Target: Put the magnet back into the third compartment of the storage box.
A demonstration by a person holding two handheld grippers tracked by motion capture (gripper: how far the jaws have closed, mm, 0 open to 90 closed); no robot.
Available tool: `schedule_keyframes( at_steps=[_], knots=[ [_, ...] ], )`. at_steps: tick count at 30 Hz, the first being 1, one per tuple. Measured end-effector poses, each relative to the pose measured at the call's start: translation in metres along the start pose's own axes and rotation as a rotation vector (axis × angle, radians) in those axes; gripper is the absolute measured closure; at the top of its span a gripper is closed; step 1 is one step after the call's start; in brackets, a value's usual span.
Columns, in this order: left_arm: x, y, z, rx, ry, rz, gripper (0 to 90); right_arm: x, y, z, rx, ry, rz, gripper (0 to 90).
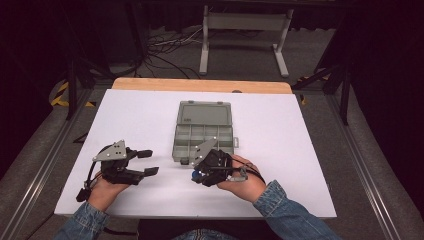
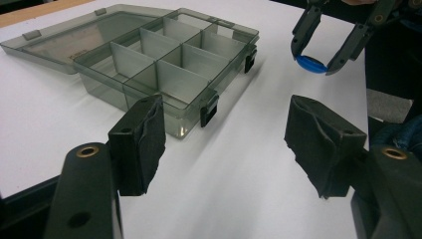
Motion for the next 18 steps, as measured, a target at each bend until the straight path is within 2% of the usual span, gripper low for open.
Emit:
schedule_keyframes(
  at_steps=[7, 14, 18],
  knots=[
    [0.000, 0.000, 0.000, -0.001, 0.000, 0.001, 32.8, 0.004, 0.003, 0.008, 0.009, -0.008, -0.002, 63.0],
    [-0.001, 0.000, 0.000, 0.000, 0.000, -0.004, 32.7, 0.015, 0.010, 0.021, 0.016, -0.036, -0.007, 63.0],
    [0.000, 0.000, 0.000, 0.000, -0.001, 0.000, 32.7, 0.026, 0.014, 0.030, 0.032, -0.053, -0.021, 63.0]
  ],
)
Point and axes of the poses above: each handheld gripper's, and its own axes: z roughly backward along the jaws, y roughly out of its top, x roughly to its right, the point moved 10 cm from there along -z, roughly forward along the jaws, and after that the axes turned 7 degrees about y, right-handed, at the moved point
